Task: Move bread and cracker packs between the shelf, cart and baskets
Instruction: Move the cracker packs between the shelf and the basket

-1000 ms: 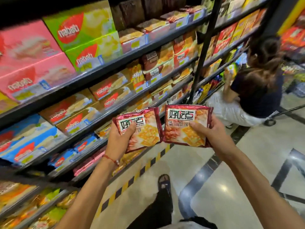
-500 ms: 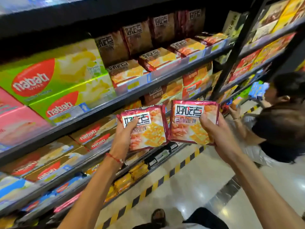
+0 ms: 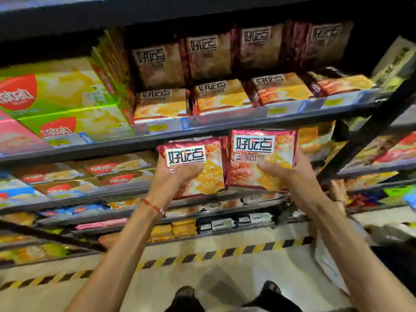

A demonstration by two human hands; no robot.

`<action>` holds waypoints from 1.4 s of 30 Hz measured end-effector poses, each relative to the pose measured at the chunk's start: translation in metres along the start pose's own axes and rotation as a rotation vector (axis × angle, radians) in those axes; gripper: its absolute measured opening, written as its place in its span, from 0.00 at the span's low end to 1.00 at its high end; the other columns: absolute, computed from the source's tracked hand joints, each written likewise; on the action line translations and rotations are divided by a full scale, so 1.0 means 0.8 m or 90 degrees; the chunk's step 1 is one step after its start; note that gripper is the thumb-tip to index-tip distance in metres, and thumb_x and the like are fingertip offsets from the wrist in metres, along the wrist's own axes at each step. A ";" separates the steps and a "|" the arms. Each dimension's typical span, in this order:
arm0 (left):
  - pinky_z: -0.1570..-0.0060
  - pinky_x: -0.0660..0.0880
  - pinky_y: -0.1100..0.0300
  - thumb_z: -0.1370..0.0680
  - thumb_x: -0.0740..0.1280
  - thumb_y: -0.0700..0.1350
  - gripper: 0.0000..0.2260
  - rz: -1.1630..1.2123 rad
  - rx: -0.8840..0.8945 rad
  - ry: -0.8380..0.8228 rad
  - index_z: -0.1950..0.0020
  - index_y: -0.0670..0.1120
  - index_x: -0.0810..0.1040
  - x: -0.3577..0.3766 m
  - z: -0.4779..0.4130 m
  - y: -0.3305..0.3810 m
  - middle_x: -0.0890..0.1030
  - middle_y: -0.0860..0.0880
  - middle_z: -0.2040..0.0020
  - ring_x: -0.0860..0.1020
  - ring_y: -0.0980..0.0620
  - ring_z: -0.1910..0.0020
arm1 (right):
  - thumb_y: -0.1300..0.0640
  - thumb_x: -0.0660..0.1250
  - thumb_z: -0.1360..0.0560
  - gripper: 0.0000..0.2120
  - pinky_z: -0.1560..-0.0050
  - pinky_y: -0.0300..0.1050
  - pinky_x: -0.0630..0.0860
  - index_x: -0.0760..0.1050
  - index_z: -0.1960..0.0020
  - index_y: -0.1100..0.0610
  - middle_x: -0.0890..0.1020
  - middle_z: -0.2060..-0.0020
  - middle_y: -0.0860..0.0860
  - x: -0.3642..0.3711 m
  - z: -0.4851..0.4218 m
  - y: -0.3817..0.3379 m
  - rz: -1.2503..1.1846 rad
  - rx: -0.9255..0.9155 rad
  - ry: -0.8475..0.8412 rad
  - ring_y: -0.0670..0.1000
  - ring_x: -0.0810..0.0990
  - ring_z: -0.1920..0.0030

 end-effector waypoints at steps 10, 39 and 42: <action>0.63 0.77 0.67 0.33 0.79 0.49 0.31 -0.025 0.083 0.133 0.34 0.39 0.76 0.036 0.032 0.050 0.86 0.47 0.49 0.84 0.57 0.58 | 0.58 0.79 0.32 0.24 0.48 0.50 0.85 0.78 0.37 0.53 0.88 0.47 0.52 -0.037 -0.045 -0.072 -0.008 -0.057 -0.087 0.55 0.88 0.47; 0.46 0.80 0.54 0.30 0.79 0.41 0.20 -0.016 0.224 -0.029 0.40 0.44 0.81 0.159 -0.081 0.149 0.87 0.47 0.46 0.85 0.48 0.46 | 0.53 0.78 0.30 0.27 0.47 0.44 0.83 0.76 0.33 0.52 0.88 0.44 0.48 -0.145 -0.117 -0.165 -0.047 -0.185 0.076 0.51 0.87 0.44; 0.46 0.81 0.54 0.27 0.78 0.39 0.16 0.004 0.225 0.000 0.41 0.44 0.82 0.185 -0.096 0.157 0.87 0.47 0.47 0.85 0.48 0.47 | 0.55 0.77 0.27 0.28 0.46 0.44 0.83 0.74 0.30 0.56 0.87 0.42 0.49 -0.175 -0.122 -0.176 -0.044 -0.208 0.105 0.50 0.86 0.42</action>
Point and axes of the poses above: each hand's wrist, its own z-axis away from the middle knuckle, its own x-axis out of the palm, y = z × x, the point moved 7 cm from there along -z, towards the middle knuckle
